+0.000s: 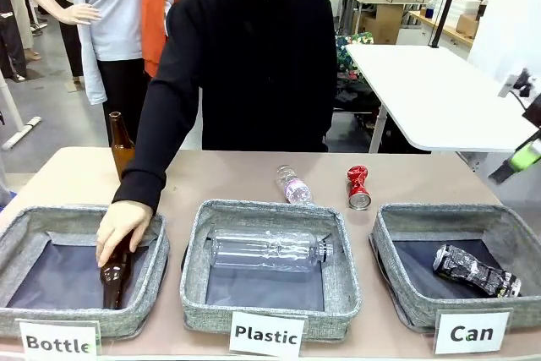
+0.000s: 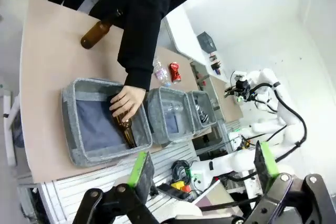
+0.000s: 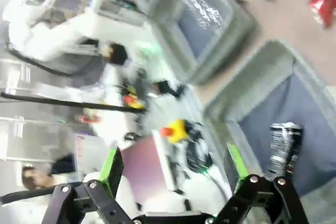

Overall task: Sort the can waste into the basket.
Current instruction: Pick up the can waste from the table and place it in the right Fabric basket.

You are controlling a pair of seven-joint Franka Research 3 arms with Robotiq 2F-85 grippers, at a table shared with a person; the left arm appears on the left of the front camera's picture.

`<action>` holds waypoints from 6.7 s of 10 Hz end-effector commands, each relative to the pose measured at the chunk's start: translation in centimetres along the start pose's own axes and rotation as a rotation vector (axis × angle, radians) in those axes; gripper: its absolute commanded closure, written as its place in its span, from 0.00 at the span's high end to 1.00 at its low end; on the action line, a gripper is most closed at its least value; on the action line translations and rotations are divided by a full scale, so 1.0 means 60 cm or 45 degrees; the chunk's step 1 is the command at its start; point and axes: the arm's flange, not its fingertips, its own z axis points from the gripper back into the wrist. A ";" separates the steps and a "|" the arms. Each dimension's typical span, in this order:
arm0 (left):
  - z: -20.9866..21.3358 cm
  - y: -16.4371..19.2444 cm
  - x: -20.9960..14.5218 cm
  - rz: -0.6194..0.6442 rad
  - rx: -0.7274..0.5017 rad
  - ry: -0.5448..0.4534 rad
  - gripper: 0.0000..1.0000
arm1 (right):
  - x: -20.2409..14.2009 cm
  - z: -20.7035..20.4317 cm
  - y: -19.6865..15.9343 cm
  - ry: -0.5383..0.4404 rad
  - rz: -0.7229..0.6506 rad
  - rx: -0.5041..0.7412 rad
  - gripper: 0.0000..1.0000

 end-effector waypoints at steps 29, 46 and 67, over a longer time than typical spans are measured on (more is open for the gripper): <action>-0.413 0.046 -0.012 0.172 -0.149 0.313 1.00 | -0.055 0.047 -0.076 -0.368 -0.183 0.466 1.00; -0.413 0.046 -0.012 0.172 -0.149 0.313 1.00 | -0.103 0.119 -0.056 -0.566 -0.805 0.225 1.00; -0.413 0.046 -0.012 0.172 -0.149 0.313 1.00 | 0.386 -0.149 -0.128 -0.161 -1.469 -0.904 1.00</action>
